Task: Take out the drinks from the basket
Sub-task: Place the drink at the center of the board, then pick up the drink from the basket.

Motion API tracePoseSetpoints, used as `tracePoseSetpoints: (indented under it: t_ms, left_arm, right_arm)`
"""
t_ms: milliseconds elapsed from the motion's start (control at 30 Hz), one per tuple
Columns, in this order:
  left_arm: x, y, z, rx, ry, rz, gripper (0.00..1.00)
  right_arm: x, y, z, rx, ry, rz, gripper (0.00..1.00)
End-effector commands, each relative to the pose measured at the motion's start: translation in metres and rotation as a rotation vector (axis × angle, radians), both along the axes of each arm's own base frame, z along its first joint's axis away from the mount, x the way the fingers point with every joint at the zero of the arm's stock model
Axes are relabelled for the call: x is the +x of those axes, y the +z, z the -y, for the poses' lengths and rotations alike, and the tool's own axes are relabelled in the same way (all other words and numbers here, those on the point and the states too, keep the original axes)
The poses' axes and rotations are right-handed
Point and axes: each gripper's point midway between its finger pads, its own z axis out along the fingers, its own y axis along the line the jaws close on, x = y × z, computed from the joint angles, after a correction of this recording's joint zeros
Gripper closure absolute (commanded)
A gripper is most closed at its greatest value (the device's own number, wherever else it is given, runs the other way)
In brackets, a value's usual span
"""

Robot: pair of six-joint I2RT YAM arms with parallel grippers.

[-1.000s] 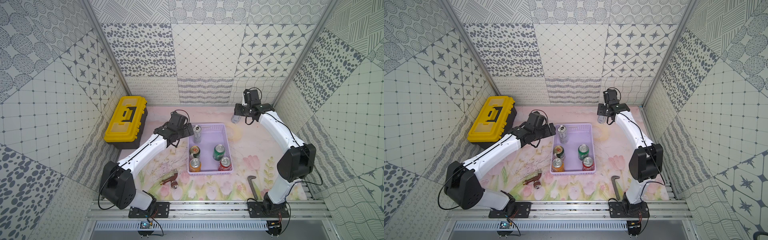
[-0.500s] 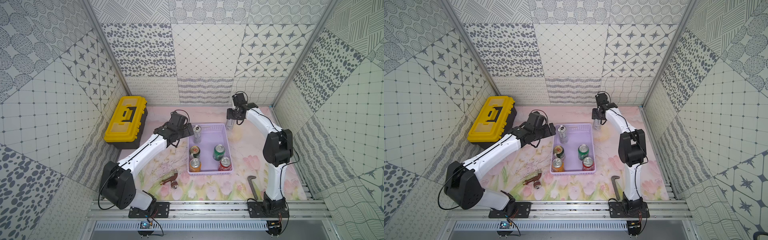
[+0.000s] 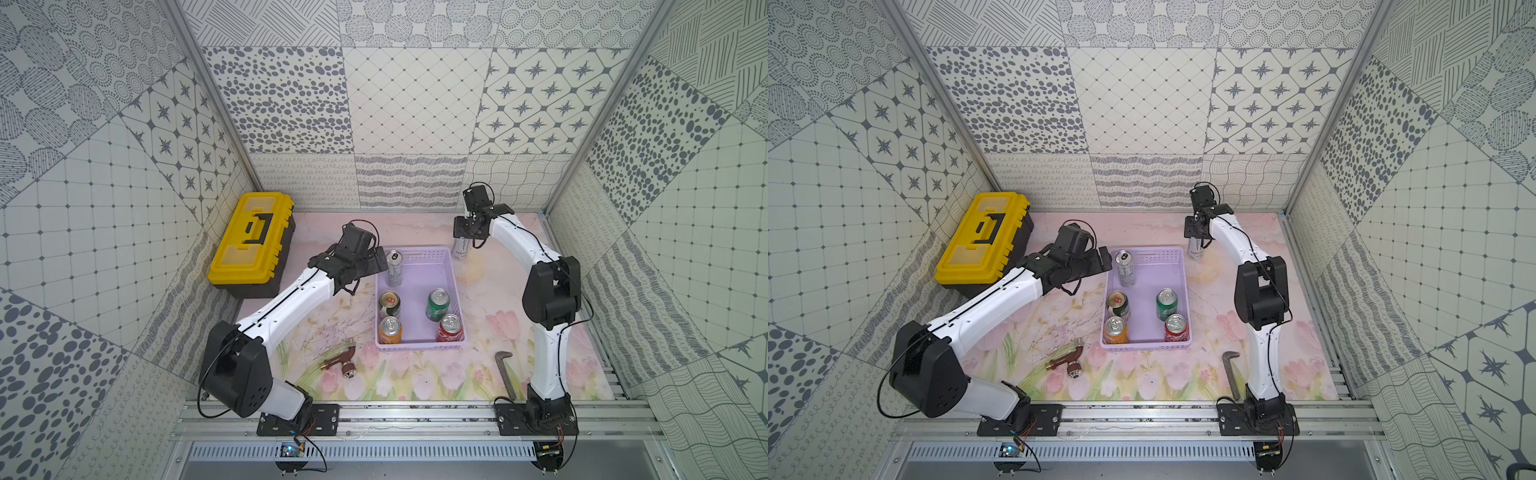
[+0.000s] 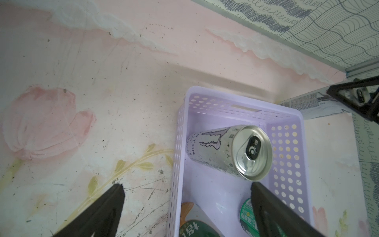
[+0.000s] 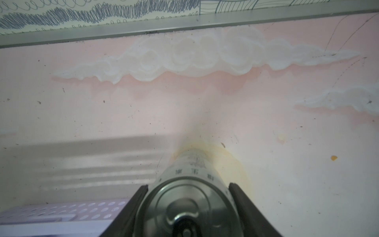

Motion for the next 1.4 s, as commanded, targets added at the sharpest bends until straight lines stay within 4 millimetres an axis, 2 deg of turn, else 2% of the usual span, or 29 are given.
tracePoseSetpoints:
  t_ms: [0,133,200,267,433,600,867,1033,1367]
  left_arm:
    - [0.002,-0.001,0.003,-0.009,-0.021,-0.004,0.00]
    - [0.006,0.003,0.008,-0.025,-0.032,0.013,0.00]
    - [0.008,0.004,0.010,-0.029,-0.041,0.018,0.00]
    - [0.009,0.006,0.013,-0.034,-0.056,0.022,0.00]
    - [0.016,0.017,0.028,-0.065,-0.116,0.033,0.00]
    - [0.026,0.021,0.048,-0.040,-0.185,0.040,0.04]
    - [0.035,-0.007,0.073,0.018,-0.259,-0.030,0.06]
    - [0.036,-0.012,0.087,0.010,-0.304,-0.021,0.07]
    - [0.037,-0.039,0.080,0.080,-0.280,-0.085,0.14]
  right_arm:
    - [0.014,0.025,-0.003,0.014,-0.013,0.085,0.43]
    - [0.013,0.032,-0.005,0.034,-0.015,0.098,0.21]
    - [0.013,0.037,-0.004,0.041,-0.028,0.108,0.13]
    - [0.014,0.049,-0.003,0.049,-0.035,0.136,0.03]
    - [0.007,0.085,0.000,0.076,-0.042,0.207,0.03]
    - [-0.017,0.108,-0.003,0.099,-0.032,0.267,0.03]
    - [-0.067,0.106,-0.009,0.113,0.001,0.280,0.03]
    - [-0.092,0.105,-0.015,0.108,0.032,0.289,0.03]
    - [-0.128,0.103,-0.009,0.079,0.044,0.300,0.03]
